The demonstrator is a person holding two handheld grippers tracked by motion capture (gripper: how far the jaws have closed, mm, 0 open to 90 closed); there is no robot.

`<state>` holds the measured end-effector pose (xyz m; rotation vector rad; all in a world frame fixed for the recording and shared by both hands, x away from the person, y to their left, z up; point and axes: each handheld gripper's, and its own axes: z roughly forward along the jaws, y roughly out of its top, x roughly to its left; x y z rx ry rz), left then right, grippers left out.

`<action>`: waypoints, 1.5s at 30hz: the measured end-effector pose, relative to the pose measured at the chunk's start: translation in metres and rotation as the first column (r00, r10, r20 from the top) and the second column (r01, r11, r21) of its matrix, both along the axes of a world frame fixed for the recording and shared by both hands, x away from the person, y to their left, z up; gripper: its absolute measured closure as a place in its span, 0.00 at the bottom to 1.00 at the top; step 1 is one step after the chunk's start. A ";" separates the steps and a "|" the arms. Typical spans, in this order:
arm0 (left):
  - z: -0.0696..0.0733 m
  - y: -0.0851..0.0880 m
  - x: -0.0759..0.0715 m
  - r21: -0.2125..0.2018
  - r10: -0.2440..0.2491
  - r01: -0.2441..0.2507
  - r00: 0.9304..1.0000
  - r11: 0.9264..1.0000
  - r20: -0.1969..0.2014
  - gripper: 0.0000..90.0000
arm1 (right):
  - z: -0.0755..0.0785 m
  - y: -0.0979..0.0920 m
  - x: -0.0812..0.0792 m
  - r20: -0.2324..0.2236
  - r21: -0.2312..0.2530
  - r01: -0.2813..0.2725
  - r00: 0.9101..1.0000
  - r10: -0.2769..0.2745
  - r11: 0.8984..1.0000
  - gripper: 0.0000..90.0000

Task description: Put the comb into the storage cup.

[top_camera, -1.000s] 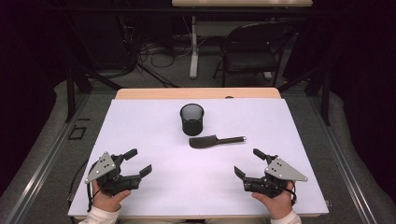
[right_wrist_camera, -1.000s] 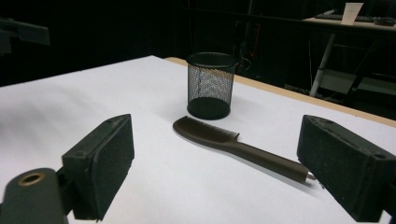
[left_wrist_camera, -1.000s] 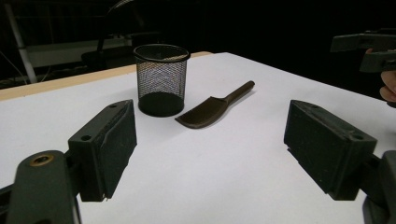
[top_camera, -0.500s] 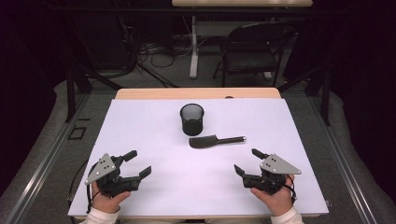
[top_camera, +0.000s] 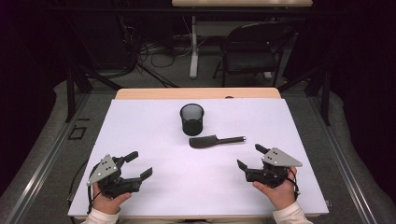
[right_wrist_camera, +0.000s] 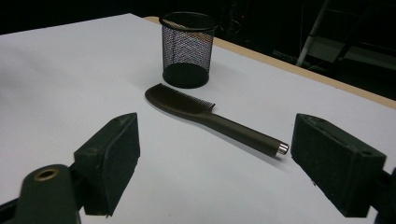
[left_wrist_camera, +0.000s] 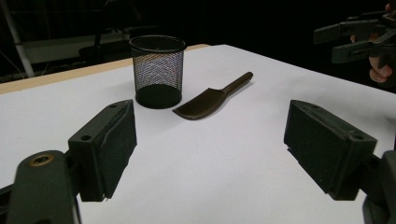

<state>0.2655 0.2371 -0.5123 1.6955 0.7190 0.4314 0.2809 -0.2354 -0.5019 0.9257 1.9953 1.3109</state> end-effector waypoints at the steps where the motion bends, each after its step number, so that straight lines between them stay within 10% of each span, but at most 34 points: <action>1: 0.000 0.000 0.000 -0.001 0.001 -0.001 1.000 1.000 -0.001 0.19 | -0.001 0.000 0.001 0.006 -0.010 0.001 1.000 -0.001 1.000 0.20; 10: -0.003 0.000 0.003 -0.004 0.006 -0.007 1.000 1.000 -0.018 0.19 | -0.004 0.009 0.011 0.001 -0.144 -0.027 1.000 0.027 0.989 0.25; 25: -0.002 0.002 -0.001 -0.014 0.017 -0.017 1.000 1.000 -0.012 0.19 | 0.001 0.020 0.037 -0.037 -0.237 -0.082 0.996 0.076 0.968 0.37; 36: -0.002 0.001 -0.001 -0.006 0.012 -0.012 1.000 1.000 -0.010 0.19 | 0.010 0.034 0.062 -0.064 -0.375 -0.136 0.991 0.120 0.917 0.40; 45: -0.002 0.001 -0.002 -0.002 0.009 -0.009 1.000 1.000 -0.010 0.19 | 0.021 0.044 0.071 -0.056 -0.499 -0.158 0.987 0.150 0.852 0.42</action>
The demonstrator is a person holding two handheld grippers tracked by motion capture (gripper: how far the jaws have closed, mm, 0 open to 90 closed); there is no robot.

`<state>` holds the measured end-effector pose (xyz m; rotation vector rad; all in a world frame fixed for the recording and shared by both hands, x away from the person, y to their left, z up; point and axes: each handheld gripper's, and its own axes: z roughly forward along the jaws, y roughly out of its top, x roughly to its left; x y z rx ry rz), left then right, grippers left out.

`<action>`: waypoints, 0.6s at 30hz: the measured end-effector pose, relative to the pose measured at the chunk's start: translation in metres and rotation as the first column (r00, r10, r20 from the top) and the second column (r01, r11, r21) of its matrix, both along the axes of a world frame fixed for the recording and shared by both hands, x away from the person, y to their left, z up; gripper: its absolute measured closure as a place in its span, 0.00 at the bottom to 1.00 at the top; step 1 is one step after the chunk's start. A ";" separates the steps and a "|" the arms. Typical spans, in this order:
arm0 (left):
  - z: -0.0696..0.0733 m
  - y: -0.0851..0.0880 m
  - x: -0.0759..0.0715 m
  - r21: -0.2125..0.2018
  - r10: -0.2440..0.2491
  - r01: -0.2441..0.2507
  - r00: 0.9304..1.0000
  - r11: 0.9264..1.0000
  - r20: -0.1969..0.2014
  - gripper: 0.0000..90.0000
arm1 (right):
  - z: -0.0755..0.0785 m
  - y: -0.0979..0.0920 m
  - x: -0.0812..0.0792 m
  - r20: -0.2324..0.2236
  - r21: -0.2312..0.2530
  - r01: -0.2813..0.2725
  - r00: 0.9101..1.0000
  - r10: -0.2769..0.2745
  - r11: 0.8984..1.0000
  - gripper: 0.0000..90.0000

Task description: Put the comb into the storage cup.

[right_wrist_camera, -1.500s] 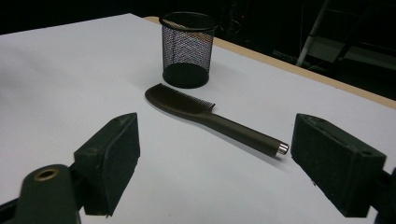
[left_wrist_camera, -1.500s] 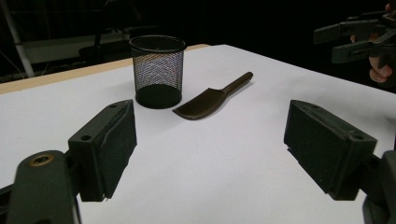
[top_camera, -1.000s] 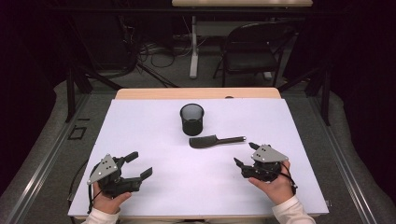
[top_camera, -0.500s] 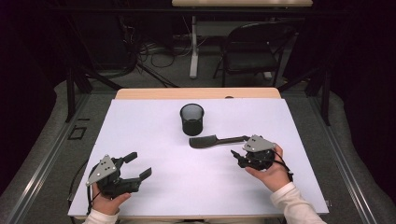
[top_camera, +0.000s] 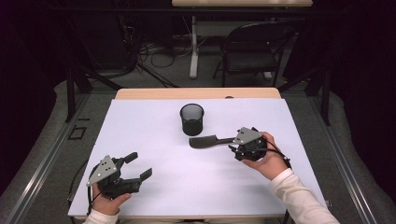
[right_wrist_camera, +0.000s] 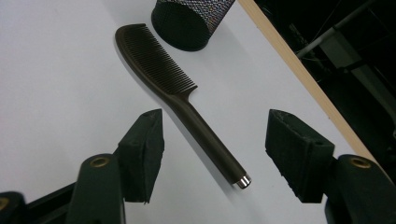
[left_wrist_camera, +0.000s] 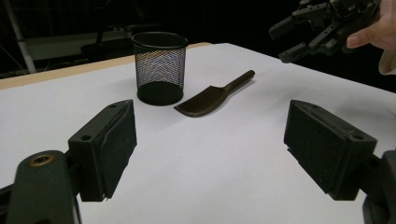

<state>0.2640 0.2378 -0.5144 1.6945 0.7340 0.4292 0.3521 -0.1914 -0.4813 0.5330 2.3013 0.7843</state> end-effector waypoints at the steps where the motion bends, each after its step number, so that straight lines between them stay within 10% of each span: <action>1: 0.000 0.000 0.000 0.000 0.000 0.000 1.000 1.000 0.000 0.19 | 0.001 0.001 0.001 -0.006 -0.006 -0.006 1.000 0.006 1.000 0.42; 18: 0.000 -0.001 0.000 0.003 -0.005 0.005 1.000 1.000 0.001 0.19 | 0.015 0.008 0.019 -0.052 -0.218 -0.043 0.998 0.032 0.975 0.40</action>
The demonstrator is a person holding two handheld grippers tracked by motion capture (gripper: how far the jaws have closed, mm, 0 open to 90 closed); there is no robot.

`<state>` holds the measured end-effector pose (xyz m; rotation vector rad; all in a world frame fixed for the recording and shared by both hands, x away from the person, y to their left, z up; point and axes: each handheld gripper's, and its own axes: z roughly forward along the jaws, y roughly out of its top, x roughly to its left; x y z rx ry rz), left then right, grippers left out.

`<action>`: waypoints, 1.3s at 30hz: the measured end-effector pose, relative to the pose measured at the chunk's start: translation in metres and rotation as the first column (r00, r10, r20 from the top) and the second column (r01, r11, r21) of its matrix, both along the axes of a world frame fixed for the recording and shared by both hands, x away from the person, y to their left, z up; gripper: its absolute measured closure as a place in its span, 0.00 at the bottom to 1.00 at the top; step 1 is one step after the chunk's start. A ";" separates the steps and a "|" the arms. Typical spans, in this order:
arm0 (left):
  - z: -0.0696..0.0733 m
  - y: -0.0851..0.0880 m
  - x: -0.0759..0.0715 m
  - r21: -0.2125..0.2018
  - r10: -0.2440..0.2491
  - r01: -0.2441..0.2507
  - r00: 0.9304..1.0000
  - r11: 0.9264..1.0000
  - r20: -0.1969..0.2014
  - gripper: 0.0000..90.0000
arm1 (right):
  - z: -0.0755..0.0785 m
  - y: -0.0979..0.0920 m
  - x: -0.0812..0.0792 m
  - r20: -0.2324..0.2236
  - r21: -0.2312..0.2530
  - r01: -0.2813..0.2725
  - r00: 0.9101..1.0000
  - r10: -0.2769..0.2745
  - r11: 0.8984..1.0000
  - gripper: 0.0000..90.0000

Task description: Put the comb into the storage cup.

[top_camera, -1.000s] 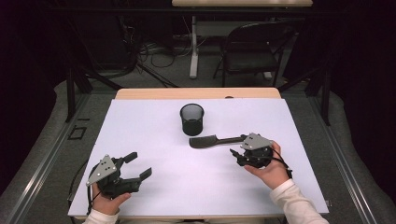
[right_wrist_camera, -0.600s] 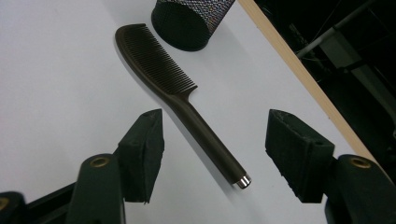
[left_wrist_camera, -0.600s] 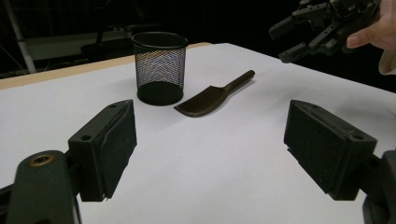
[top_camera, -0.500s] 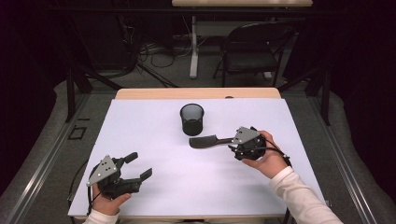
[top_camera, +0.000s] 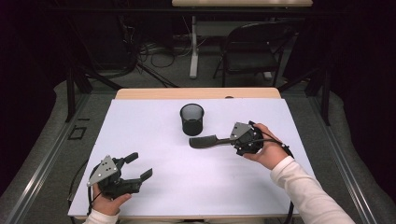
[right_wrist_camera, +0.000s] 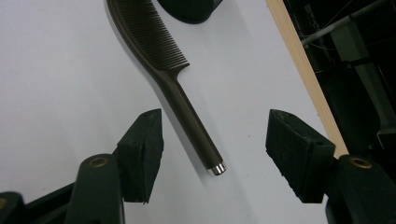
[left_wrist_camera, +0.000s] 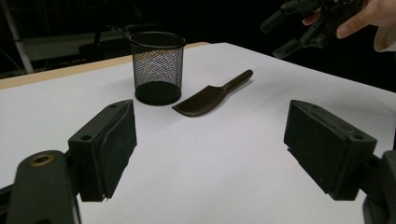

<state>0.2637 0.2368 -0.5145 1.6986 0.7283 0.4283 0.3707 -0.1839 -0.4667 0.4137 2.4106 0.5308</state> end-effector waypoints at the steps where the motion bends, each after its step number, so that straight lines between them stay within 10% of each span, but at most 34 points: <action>1: 0.000 0.000 0.000 0.000 0.000 0.000 1.000 1.000 0.000 0.19 | 0.000 0.001 0.001 0.002 -0.015 -0.007 1.000 0.007 1.000 0.40; 22: 0.000 -0.001 0.000 0.005 -0.001 0.001 1.000 1.000 0.003 0.19 | -0.002 0.018 0.035 -0.023 -0.224 -0.066 0.998 0.062 0.972 0.41; 39: 0.000 -0.001 0.001 0.005 -0.008 0.008 1.000 1.000 0.002 0.19 | -0.007 0.028 0.052 -0.089 -0.261 -0.121 0.991 0.101 0.958 0.48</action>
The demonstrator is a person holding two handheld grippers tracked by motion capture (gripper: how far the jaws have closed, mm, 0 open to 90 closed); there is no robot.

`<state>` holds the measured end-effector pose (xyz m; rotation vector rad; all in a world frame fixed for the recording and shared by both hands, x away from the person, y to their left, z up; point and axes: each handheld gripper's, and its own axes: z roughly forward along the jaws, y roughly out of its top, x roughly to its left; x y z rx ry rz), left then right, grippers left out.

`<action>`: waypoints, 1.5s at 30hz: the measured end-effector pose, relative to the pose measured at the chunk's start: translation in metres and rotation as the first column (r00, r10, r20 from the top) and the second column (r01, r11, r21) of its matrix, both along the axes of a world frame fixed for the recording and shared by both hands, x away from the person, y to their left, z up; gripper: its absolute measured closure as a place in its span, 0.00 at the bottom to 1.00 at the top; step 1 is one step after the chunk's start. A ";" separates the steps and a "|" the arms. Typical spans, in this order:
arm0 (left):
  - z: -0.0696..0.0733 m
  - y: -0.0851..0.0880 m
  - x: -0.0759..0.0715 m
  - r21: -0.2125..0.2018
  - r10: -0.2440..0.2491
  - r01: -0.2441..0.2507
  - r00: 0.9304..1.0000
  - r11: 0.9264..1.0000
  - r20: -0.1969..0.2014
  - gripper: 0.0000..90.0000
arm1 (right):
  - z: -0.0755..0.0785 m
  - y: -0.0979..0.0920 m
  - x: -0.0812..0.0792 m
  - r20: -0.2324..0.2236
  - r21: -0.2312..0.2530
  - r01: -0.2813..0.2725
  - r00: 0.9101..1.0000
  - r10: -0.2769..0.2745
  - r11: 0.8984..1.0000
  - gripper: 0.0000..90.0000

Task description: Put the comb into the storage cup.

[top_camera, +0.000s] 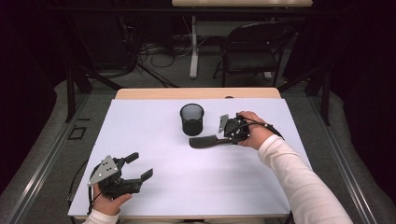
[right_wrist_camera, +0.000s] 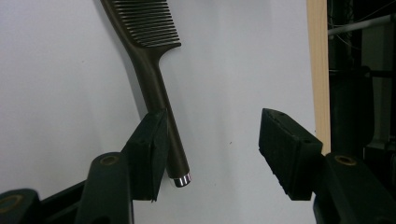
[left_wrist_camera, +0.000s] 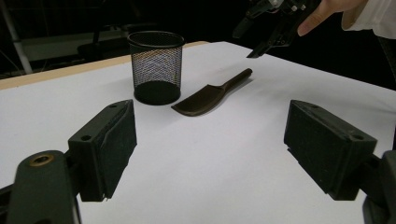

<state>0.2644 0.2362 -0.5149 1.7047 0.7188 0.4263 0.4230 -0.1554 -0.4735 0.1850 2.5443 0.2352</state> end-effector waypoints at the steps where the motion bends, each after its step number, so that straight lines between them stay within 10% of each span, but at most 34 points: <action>1: 0.000 0.000 0.000 0.000 0.000 0.000 1.000 1.000 -0.001 0.19 | -0.001 0.000 0.001 -0.005 0.008 -0.004 1.000 0.004 1.000 0.48; 45: -0.002 0.000 0.001 0.006 0.007 -0.007 1.000 1.000 -0.002 0.19 | -0.043 0.018 0.021 -0.172 -0.091 -0.093 0.982 0.077 0.991 0.70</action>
